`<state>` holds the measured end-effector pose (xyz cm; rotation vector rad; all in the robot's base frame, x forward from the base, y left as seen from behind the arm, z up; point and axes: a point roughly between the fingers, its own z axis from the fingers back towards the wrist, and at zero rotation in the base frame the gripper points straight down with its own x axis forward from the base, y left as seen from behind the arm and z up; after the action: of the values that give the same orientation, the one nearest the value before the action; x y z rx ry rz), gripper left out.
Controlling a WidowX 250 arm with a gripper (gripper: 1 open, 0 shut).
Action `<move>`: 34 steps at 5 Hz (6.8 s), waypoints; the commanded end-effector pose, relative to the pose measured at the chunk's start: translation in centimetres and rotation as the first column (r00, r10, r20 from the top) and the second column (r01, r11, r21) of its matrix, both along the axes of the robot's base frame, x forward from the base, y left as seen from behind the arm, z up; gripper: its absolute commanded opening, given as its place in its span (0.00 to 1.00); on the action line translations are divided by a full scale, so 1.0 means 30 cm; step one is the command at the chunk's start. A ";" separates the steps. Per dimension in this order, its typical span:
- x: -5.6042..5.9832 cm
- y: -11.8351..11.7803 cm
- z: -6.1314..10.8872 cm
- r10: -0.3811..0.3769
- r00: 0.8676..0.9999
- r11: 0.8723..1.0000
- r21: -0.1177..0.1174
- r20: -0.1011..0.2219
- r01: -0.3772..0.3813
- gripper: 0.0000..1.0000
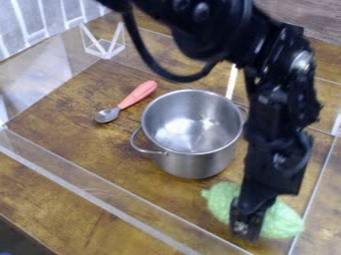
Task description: Put the green object in the silver pot
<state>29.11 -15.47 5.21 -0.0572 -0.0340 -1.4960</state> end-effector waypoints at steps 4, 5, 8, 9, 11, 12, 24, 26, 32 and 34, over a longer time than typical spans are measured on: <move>0.158 0.191 0.331 -0.019 0.990 1.000 0.023 0.140 0.016 0.00; 0.145 0.181 0.312 -0.102 0.982 0.995 0.023 0.157 0.100 1.00; 0.044 0.004 0.225 -0.230 0.953 0.973 0.044 0.198 0.226 1.00; 0.043 -0.008 0.161 -0.247 0.946 0.968 0.024 0.210 0.248 1.00; 0.040 0.010 0.060 -0.215 0.955 0.974 -0.022 0.206 0.224 1.00; 0.042 0.006 0.018 -0.196 0.960 0.977 -0.039 0.201 0.208 1.00; 0.234 0.404 0.268 -0.044 0.991 0.999 0.032 0.128 0.040 0.00; 0.224 0.460 0.136 -0.020 0.988 1.000 -0.019 0.153 0.023 1.00; 0.272 0.521 0.013 0.050 0.986 0.991 -0.134 0.157 -0.029 1.00; 0.292 0.508 -0.023 0.025 0.989 0.990 -0.141 0.149 -0.004 0.00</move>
<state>37.38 -0.18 3.45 -0.0817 -0.2353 -1.4719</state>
